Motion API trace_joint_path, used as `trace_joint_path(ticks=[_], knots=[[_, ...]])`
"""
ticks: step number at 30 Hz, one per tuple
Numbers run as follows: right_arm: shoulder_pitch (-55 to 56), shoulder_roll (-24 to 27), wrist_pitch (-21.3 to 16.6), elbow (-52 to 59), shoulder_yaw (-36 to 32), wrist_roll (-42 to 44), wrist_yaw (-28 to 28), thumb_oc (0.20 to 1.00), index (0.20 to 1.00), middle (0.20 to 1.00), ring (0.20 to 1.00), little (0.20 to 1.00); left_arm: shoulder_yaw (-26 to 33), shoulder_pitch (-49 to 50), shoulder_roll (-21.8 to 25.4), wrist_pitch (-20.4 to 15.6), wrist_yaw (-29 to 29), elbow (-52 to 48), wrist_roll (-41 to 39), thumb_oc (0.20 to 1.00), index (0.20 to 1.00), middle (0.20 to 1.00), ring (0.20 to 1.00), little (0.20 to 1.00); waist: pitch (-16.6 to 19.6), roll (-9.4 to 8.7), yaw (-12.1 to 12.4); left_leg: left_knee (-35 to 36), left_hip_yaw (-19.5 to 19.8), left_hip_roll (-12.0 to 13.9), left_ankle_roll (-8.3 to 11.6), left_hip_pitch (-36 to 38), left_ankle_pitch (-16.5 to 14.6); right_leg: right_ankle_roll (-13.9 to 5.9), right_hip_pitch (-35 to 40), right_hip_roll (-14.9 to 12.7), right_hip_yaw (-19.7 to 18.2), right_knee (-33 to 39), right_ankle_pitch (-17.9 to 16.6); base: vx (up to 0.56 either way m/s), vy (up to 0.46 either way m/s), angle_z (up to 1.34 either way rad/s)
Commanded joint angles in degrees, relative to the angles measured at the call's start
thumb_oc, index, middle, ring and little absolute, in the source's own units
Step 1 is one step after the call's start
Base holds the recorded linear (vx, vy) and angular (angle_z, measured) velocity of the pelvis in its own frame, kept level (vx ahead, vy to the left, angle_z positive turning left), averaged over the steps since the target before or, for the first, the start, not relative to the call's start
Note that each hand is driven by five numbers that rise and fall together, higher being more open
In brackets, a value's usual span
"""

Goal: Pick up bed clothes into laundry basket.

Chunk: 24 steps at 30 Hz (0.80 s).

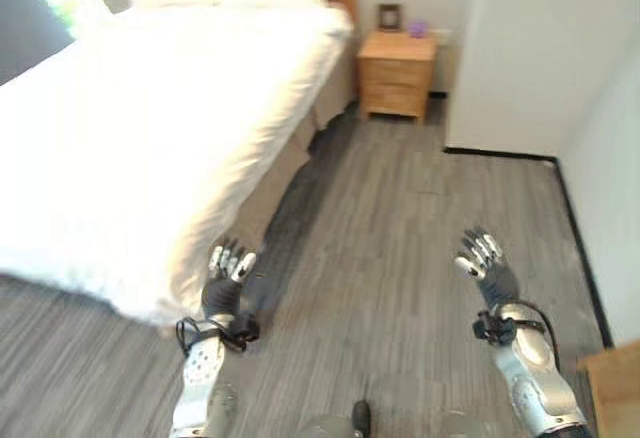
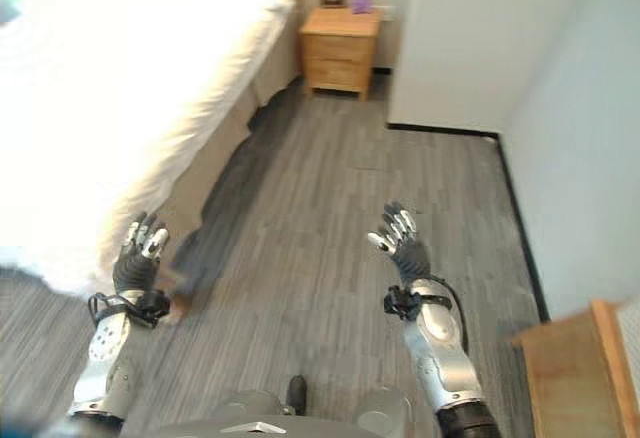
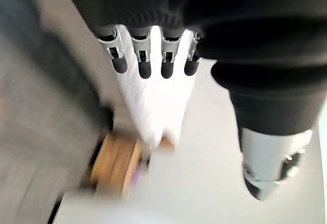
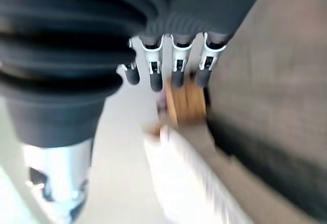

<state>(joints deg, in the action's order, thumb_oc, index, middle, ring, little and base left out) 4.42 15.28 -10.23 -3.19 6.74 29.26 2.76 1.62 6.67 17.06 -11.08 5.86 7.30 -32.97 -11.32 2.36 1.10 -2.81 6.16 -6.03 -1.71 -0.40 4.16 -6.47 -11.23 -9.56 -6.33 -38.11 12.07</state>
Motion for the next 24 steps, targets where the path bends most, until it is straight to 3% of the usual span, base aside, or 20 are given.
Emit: trace_joint_path(ticks=[1,2,3,4,6,8,9,10,11,13,14,15,18,19,24], knots=[[-1.39,2.80,-1.83,0.27,-3.20,0.25,-2.86,1.000,1.000,1.000,1.000,1.000,1.38,3.05,1.12,-3.30,-1.57,-5.06,-0.68,1.000,1.000,1.000,1.000,1.000,-0.34,-0.31,-0.81,-1.68,11.82,2.22,1.42,-0.26,-6.27,-0.28,2.73,4.40,-13.39,23.73,-9.09,0.21,-0.372,1.69],[-0.12,3.27,-1.75,0.43,-3.90,0.39,-2.53,1.000,1.000,1.000,1.000,1.000,0.77,2.23,1.77,-3.09,-1.76,-4.31,-0.50,1.000,1.000,1.000,1.000,1.000,-0.12,-1.15,-0.80,-1.91,13.61,1.46,1.92,-0.78,-6.34,-0.71,3.58,5.10,-16.04,26.47,-8.81,0.06,-0.178,1.58],[-0.01,3.22,-1.74,0.48,-3.99,0.40,-2.54,1.000,1.000,1.000,1.000,1.000,0.66,2.19,1.84,-3.13,-1.76,-4.24,-0.52,1.000,1.000,1.000,1.000,1.000,-0.12,-1.20,-0.97,-2.04,13.87,1.31,1.87,-0.79,-6.35,-0.74,3.88,4.86,-15.77,26.82,-8.85,0.01,-0.226,1.89],[0.85,3.70,-1.85,0.77,-4.22,0.47,-2.66,1.000,1.000,1.000,1.000,1.000,0.08,1.19,2.12,-3.13,-1.92,-4.12,0.23,1.000,1.000,1.000,1.000,1.000,-0.18,-1.69,-1.12,-2.98,17.47,0.74,1.89,-1.36,-6.41,-1.42,4.77,6.12,-20.14,27.10,-8.81,0.04,-0.344,1.87],[0.02,4.04,-1.59,0.36,-3.93,1.93,-3.33,1.000,1.000,1.000,1.000,1.000,-0.10,0.35,1.34,-3.34,-1.97,-4.03,0.14,1.000,1.000,1.000,1.000,1.000,0.80,-3.29,0.67,-3.24,19.34,1.70,3.13,-2.39,-6.21,-0.71,7.79,5.33,-14.95,32.66,-8.96,0.08,-0.531,1.77],[-0.39,5.00,-1.65,0.04,-3.58,2.12,-3.83,1.000,1.000,1.000,1.000,1.000,0.34,1.56,-0.26,-3.74,-2.25,-4.63,-1.81,1.000,1.000,1.000,1.000,1.000,1.50,-3.60,1.83,-2.69,21.56,3.71,4.55,-2.73,-5.06,0.27,8.81,6.37,-12.32,32.80,-9.47,0.11,-0.592,1.38],[-0.61,5.89,-1.77,1.22,-3.29,3.30,-4.47,1.000,1.000,1.000,1.000,1.000,0.06,2.79,-2.00,-3.51,-2.86,-4.81,-4.24,1.000,1.000,1.000,1.000,1.000,1.57,-4.12,2.42,-3.63,21.90,5.70,5.69,-4.53,-3.67,1.56,10.63,7.22,-8.56,34.88,-8.98,0.06,-0.484,0.86],[-0.64,5.92,-1.78,1.21,-3.30,3.32,-4.48,1.000,1.000,1.000,1.000,1.000,0.07,2.78,-2.02,-3.50,-2.86,-4.84,-4.24,1.000,1.000,1.000,1.000,1.000,1.67,-4.08,2.22,-3.50,22.12,5.68,5.79,-4.75,-3.38,1.53,10.50,7.18,-8.38,35.03,-9.21,-0.01,-0.441,0.89],[-0.89,6.84,-2.18,1.41,-3.63,2.92,-4.69,1.000,1.000,1.000,1.000,1.000,-0.87,2.20,-2.88,-3.35,-2.75,-3.84,-4.92,1.000,1.000,1.000,1.000,1.000,1.52,-4.39,1.70,-4.25,18.14,6.69,5.30,-6.88,-2.25,2.16,11.09,6.88,-5.24,34.99,-8.88,-0.07,-0.242,0.95],[-0.68,7.79,-2.33,1.69,-4.34,2.17,-2.94,1.000,1.000,1.000,1.000,1.000,-2.74,0.90,-2.62,-2.24,-3.01,-2.04,-5.33,1.000,1.000,1.000,1.000,1.000,1.15,-5.25,0.50,-5.75,4.85,9.14,4.38,-8.24,-2.55,2.45,11.78,6.13,0.39,34.67,-8.38,-0.17,-0.347,1.88],[0.89,6.91,-2.40,2.48,-5.39,2.42,-2.31,1.000,1.000,1.000,1.000,1.000,-4.42,0.96,-2.66,-1.41,-4.11,-1.77,-6.10,1.000,1.000,1.000,1.000,1.000,0.99,-5.82,-0.93,-8.67,-5.29,9.92,4.14,-6.08,-5.28,2.50,12.64,5.04,6.31,35.37,-8.89,-0.18,-0.258,1.91],[0.90,6.90,-2.40,2.50,-5.40,2.42,-2.31,1.000,1.000,1.000,1.000,1.000,-4.42,0.95,-2.64,-1.41,-4.11,-1.78,-6.11,1.000,1.000,1.000,1.000,1.000,1.13,-5.83,-1.01,-8.65,-5.21,9.90,4.14,-6.30,-5.13,2.50,12.50,5.03,6.39,35.47,-9.04,-0.18,-0.216,1.63],[4.16,4.18,-2.23,1.94,-6.85,1.46,-1.45,1.000,1.000,1.000,1.000,1.000,-5.69,2.30,-2.40,-0.51,-5.09,-2.33,-5.03,1.000,1.000,1.000,1.000,1.000,2.35,-5.95,-3.06,-12.59,-13.79,10.13,3.97,-2.17,-8.12,2.73,12.59,3.71,14.13,36.15,-9.58,-0.12,-0.088,1.22],[4.21,4.16,-2.25,1.94,-6.84,1.44,-1.44,1.000,1.000,1.000,1.000,1.000,-5.72,2.36,-2.38,-0.50,-5.06,-2.37,-5.01,1.000,1.000,1.000,1.000,1.000,2.35,-5.93,-3.22,-12.61,-13.59,10.14,4.02,-2.15,-8.16,2.75,12.71,3.74,14.34,36.15,-9.50,-0.03,-0.018,1.07],[4.29,1.25,-2.30,2.02,-4.60,2.59,-1.81,1.000,1.000,1.000,1.000,1.000,-4.55,3.00,-1.99,-0.61,-2.77,-4.25,-2.28,1.000,1.000,1.000,1.000,1.000,4.29,-4.06,-3.10,2.30,-10.14,8.15,3.84,2.05,-5.94,1.87,13.52,4.42,17.18,36.92,-9.89,0.02,0.056,0.68]])
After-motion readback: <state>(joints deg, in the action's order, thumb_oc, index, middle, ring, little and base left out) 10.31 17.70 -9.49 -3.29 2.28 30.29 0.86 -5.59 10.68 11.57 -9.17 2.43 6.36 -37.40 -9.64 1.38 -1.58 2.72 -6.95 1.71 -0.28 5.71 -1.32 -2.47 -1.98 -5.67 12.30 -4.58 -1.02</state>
